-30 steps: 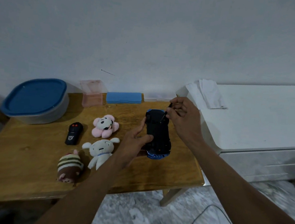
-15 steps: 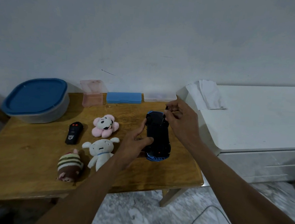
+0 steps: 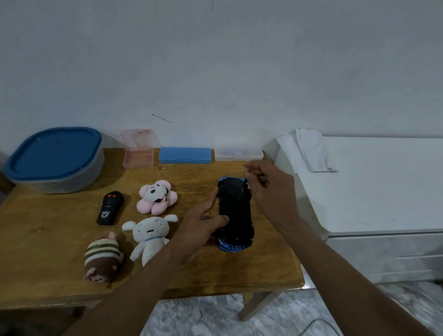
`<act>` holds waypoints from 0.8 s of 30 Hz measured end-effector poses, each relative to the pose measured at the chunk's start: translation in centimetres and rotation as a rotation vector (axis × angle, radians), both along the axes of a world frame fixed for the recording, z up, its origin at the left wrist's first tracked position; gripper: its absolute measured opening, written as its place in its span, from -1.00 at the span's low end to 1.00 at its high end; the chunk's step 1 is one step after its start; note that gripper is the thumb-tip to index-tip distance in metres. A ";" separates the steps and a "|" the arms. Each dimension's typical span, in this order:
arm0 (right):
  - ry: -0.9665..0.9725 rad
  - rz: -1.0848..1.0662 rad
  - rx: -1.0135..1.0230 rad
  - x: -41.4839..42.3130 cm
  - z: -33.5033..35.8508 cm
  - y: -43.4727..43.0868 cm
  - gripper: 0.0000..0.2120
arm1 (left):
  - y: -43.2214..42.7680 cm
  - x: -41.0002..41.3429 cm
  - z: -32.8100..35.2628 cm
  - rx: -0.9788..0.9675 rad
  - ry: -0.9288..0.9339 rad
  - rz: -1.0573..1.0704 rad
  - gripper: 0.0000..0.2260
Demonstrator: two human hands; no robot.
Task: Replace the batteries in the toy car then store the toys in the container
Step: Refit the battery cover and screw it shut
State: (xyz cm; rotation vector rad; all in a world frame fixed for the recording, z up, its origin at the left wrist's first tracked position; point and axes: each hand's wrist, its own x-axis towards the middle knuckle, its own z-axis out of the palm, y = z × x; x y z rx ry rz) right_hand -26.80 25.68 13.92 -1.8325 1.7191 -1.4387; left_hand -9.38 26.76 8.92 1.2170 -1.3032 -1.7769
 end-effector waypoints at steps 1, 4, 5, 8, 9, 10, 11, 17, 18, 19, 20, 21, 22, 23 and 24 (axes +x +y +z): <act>-0.006 0.004 0.003 0.0 0.1 0.0 -0.87 | 0.0 0.0 0.0 0.003 0.000 -0.004 -0.36; 0.052 -0.030 -0.041 0.1 0.2 -0.1 -0.93 | 0.1 0.0 0.1 0.004 -0.001 -0.015 -0.36; 0.070 -0.030 -0.049 0.2 0.2 0.0 -0.93 | 0.1 0.0 0.1 0.004 -0.001 -0.011 -0.36; 0.059 -0.003 -0.037 0.3 0.2 0.2 -0.90 | 0.1 0.0 0.0 -0.001 -0.005 -0.001 -0.36; 0.047 -0.005 -0.029 0.3 0.3 0.3 -0.89 | 0.1 0.0 0.0 -0.004 -0.007 -0.003 -0.36; 0.044 -0.013 -0.024 0.4 0.3 0.3 -0.89 | 0.1 0.0 0.0 -0.009 -0.010 -0.006 -0.36; 0.051 -0.023 -0.028 0.4 0.3 0.2 -0.91 | 0.1 0.1 -0.1 -0.013 -0.015 -0.008 -0.36; 0.129 0.017 -0.084 0.5 -0.1 0.7 -0.88 | 0.2 0.3 -0.4 -0.003 -0.006 0.001 -0.37; 0.132 -0.004 -0.079 0.5 -0.1 0.7 -0.88 | 0.2 0.4 -0.5 -0.002 -0.004 0.001 -0.36; 0.133 -0.032 -0.073 0.5 -0.2 0.6 -0.89 | 0.2 0.3 -0.5 -0.001 -0.002 0.002 -0.37; 0.134 -0.050 -0.068 0.4 -0.2 0.6 -0.88 | 0.3 0.3 -0.6 0.000 0.001 0.004 -0.37; 0.135 -0.045 -0.066 0.4 -0.2 0.6 -0.87 | 0.3 0.3 -0.6 0.002 0.004 0.008 -0.37; 0.136 -0.022 -0.070 0.5 -0.1 0.8 -0.85 | 0.3 0.3 -0.6 0.005 0.007 0.011 -0.37; 0.136 0.008 -0.079 0.6 -0.1 0.9 -0.83 | 0.3 0.3 -0.6 0.008 0.008 0.013 -0.37; 0.133 0.028 -0.088 0.6 -0.1 1.1 -0.80 | 0.3 0.3 -0.6 0.010 0.007 0.013 -0.37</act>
